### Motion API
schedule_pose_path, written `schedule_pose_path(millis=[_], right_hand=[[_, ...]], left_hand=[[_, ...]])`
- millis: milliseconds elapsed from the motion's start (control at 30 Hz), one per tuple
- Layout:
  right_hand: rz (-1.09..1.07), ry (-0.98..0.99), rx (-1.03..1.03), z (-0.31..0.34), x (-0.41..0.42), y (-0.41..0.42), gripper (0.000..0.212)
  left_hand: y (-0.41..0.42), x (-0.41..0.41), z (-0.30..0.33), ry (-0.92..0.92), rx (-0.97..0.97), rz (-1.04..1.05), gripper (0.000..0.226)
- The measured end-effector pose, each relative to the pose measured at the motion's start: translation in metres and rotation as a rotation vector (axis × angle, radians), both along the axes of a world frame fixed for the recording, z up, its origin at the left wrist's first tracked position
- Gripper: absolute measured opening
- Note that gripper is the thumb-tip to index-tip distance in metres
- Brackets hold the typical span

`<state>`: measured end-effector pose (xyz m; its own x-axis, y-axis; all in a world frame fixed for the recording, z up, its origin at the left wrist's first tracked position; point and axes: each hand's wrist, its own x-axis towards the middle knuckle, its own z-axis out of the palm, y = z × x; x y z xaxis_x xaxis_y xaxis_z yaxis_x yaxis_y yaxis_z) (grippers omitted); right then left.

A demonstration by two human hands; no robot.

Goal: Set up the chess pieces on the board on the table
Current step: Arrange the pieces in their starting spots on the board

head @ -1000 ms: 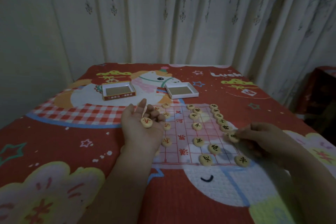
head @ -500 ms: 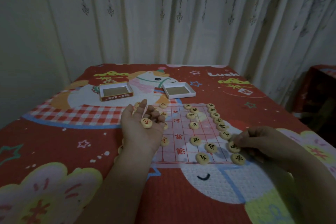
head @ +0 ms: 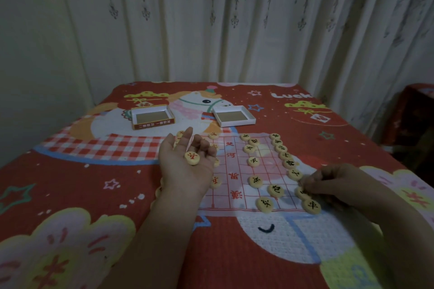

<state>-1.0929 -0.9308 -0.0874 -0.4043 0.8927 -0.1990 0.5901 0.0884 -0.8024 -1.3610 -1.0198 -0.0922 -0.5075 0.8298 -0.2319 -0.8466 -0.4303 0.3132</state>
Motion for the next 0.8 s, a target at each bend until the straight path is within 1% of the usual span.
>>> schedule_pose_path(millis=[200,367,467,567,633,700,800], right_hand=[[-0.031,0.045,0.001,0.000,0.000,-0.002,0.020],[-0.160,0.166,0.108,-0.007,-0.004,0.001,0.025],[-0.201,0.324,0.176,0.001,-0.021,-0.003,0.021],[-0.163,0.441,0.204,0.015,-0.049,-0.013,0.014],[-0.132,0.469,0.202,0.021,-0.069,-0.024,0.014],[-0.047,0.434,0.240,0.024,-0.091,-0.037,0.013],[0.136,0.324,0.371,0.021,-0.128,-0.059,0.009]], left_hand=[[0.000,0.000,0.000,0.001,0.008,0.002,0.043],[-0.002,0.002,0.002,-0.016,0.028,0.010,0.041],[-0.002,0.003,0.004,-0.015,0.044,0.014,0.040],[-0.003,0.003,0.004,-0.014,0.060,0.016,0.042],[-0.003,0.003,0.004,-0.010,0.069,0.016,0.043],[-0.004,0.002,0.005,-0.004,0.073,0.014,0.043],[-0.004,0.001,0.005,0.027,0.073,0.007,0.044]])
